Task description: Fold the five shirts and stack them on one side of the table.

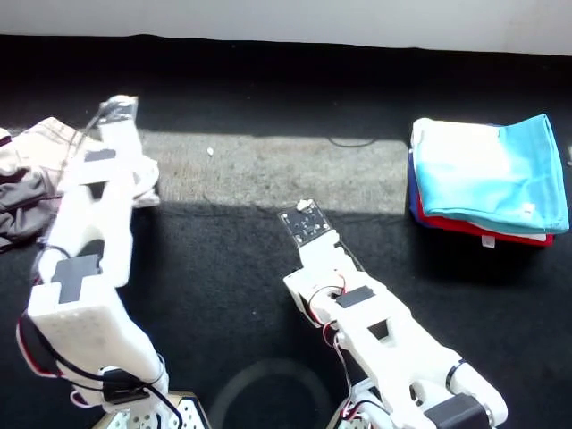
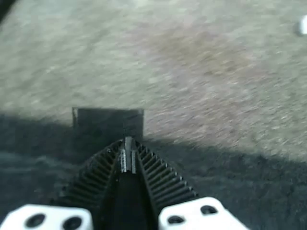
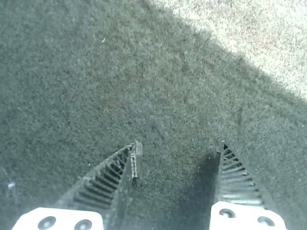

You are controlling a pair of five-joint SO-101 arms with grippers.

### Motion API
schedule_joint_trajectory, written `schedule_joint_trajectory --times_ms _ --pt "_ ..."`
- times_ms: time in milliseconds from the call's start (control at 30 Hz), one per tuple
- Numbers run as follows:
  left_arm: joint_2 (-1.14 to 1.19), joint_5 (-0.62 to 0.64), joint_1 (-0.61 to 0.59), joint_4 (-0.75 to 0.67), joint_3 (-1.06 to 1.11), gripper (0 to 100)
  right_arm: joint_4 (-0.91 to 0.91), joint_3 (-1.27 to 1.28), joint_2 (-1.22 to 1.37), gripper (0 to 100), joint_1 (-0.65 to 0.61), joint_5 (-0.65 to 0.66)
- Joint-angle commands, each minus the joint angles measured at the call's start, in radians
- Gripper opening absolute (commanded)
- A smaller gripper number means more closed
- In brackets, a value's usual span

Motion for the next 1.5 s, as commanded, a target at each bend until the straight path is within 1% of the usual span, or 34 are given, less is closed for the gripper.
schedule_joint_trajectory --times_ms 0,67,133,233,300,400,533,667,767,900,1000,1100,1233,1467 --pt "-0.019 -0.011 -0.211 0.215 -0.177 1 -0.015 -0.001 -0.031 24.5 0.012 -0.009" --pt "-0.018 -0.089 -0.334 0.287 -0.286 4 -0.015 -0.002 -0.031 24.5 0.012 -0.009" --pt "-0.018 -0.193 -0.447 0.325 -0.386 9 -0.016 -0.002 -0.031 24.5 0.012 -0.009" --pt "-0.018 -0.319 -0.588 0.328 -0.498 17 -0.016 -0.002 -0.031 24.5 0.012 -0.009" --pt "-0.016 -0.390 -0.671 0.327 -0.544 19 -0.016 -0.002 -0.030 24.5 0.012 -0.009" --pt "0.007 -0.470 -0.763 0.327 -0.573 18 -0.018 -0.002 -0.030 24.5 0.012 -0.009" --pt "0.130 -0.537 -0.858 0.325 -0.661 18 -0.018 -0.002 -0.030 24.5 0.012 -0.009" --pt "0.294 -0.565 -0.928 0.333 -0.823 18 -0.018 -0.002 -0.030 24.5 0.012 -0.009" --pt "0.398 -0.644 -0.983 0.328 -0.967 18 -0.018 -0.002 -0.030 24.5 0.012 -0.009" --pt "0.496 -0.736 -1.036 0.351 -1.139 18 -0.018 -0.002 -0.030 24.5 0.012 -0.009" --pt "0.552 -0.778 -1.052 0.397 -1.210 18 -0.019 -0.004 -0.030 24.5 0.012 -0.009" --pt "0.605 -0.781 -1.047 0.422 -1.227 18 -0.019 -0.005 -0.030 24.5 0.012 -0.009" --pt "0.659 -0.779 -1.021 0.417 -1.227 18 -0.019 -0.004 -0.030 24.5 0.012 -0.009" --pt "0.668 -0.779 -0.969 0.416 -1.228 18 -0.019 -0.002 -0.030 24.5 0.012 -0.009"
